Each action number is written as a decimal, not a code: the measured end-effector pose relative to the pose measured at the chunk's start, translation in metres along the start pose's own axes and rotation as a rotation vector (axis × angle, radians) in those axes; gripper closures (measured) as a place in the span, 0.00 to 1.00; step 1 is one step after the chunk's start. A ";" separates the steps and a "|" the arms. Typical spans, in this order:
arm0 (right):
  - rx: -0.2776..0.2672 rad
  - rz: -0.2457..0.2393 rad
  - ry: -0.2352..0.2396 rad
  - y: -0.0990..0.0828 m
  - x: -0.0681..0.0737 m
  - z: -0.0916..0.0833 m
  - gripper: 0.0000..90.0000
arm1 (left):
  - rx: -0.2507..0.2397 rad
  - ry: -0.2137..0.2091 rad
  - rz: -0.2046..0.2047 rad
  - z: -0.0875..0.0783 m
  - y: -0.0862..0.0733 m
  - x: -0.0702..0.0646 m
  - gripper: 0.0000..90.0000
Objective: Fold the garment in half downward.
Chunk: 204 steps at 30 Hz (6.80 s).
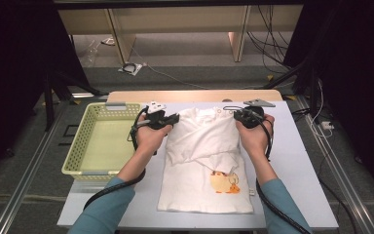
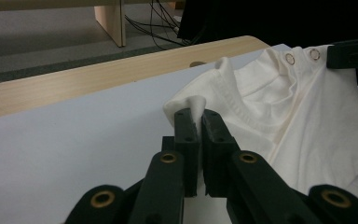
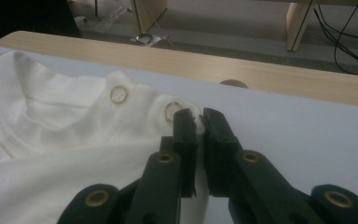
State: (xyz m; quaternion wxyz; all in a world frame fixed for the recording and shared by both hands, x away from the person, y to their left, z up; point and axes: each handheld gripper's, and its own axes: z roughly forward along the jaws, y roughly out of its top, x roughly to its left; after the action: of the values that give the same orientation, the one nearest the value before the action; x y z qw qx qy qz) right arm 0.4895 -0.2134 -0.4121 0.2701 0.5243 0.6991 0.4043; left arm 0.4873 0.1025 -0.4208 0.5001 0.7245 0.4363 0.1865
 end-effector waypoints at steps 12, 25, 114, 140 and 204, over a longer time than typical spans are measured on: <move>-0.016 0.012 -0.003 0.005 0.000 0.002 0.94 | -0.026 0.010 -0.003 0.000 0.008 0.001 0.95; -0.026 0.016 -0.001 0.013 0.000 0.003 0.94 | -0.039 0.017 -0.014 0.001 0.011 0.003 0.95; -0.122 -0.038 0.101 -0.033 -0.001 -0.030 0.94 | -0.159 -0.094 0.001 -0.022 -0.036 0.009 0.95; -0.122 -0.087 0.083 -0.056 0.002 -0.040 0.94 | -0.189 -0.129 0.058 -0.037 -0.058 0.001 0.95; -0.057 -0.181 0.115 -0.079 0.012 -0.063 0.94 | -0.110 -0.138 0.111 -0.050 -0.076 -0.009 0.95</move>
State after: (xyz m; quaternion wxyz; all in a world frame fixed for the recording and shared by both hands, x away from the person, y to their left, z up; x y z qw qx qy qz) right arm 0.3943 -0.2293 -0.4450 0.2801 0.4269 0.7461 0.4274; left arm 0.4127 0.1322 -0.4652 0.5567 0.7301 0.3493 0.1872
